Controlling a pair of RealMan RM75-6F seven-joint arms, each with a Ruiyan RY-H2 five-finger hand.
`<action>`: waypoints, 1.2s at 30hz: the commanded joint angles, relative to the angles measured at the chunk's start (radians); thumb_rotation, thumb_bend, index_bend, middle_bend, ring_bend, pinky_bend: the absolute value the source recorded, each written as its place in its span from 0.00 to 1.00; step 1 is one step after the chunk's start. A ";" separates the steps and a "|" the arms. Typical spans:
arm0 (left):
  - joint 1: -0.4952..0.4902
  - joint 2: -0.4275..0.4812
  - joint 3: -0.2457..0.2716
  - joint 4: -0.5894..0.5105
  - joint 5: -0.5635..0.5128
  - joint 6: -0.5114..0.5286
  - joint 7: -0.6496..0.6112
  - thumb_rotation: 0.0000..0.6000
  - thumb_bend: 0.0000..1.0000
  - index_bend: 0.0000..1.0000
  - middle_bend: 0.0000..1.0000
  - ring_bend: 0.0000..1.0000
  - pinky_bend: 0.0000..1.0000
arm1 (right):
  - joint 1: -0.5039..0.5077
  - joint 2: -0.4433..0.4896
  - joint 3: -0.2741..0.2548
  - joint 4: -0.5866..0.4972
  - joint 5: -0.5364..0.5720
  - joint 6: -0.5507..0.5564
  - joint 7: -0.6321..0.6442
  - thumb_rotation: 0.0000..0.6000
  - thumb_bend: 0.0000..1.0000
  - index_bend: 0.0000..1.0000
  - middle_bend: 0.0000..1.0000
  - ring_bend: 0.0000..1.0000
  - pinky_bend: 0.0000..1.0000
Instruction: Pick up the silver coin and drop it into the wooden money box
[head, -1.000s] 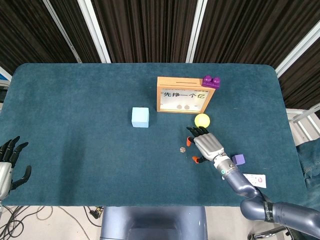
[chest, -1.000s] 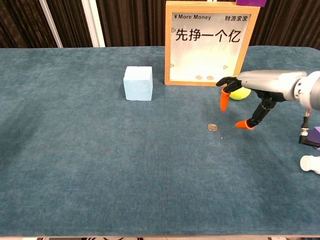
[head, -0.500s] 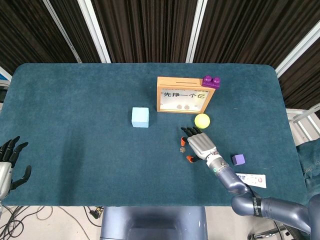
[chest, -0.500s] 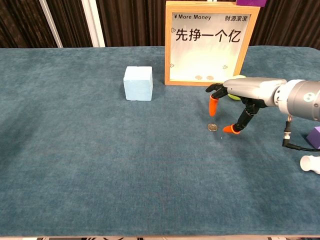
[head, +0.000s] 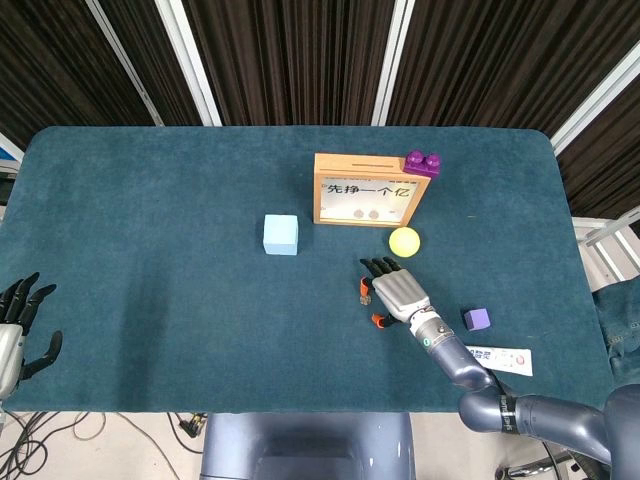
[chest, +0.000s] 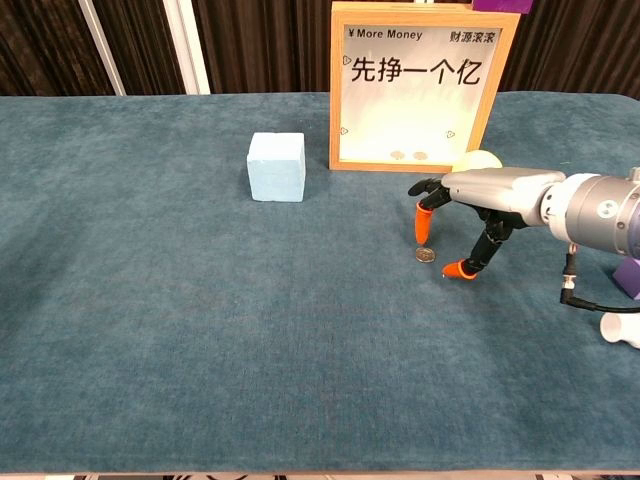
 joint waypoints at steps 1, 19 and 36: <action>0.000 0.000 0.000 0.000 0.000 0.000 0.000 1.00 0.43 0.17 0.01 0.00 0.10 | 0.002 -0.004 -0.002 0.004 0.002 0.001 0.000 1.00 0.36 0.41 0.00 0.00 0.00; 0.000 0.001 0.000 0.000 -0.002 -0.002 0.003 1.00 0.43 0.17 0.01 0.00 0.10 | 0.013 -0.020 -0.009 0.022 0.026 -0.004 -0.004 1.00 0.36 0.41 0.00 0.00 0.00; 0.001 0.000 0.000 0.000 -0.002 -0.001 0.006 1.00 0.43 0.17 0.01 0.00 0.10 | 0.022 -0.029 -0.013 0.038 0.055 -0.009 -0.011 1.00 0.36 0.41 0.00 0.00 0.00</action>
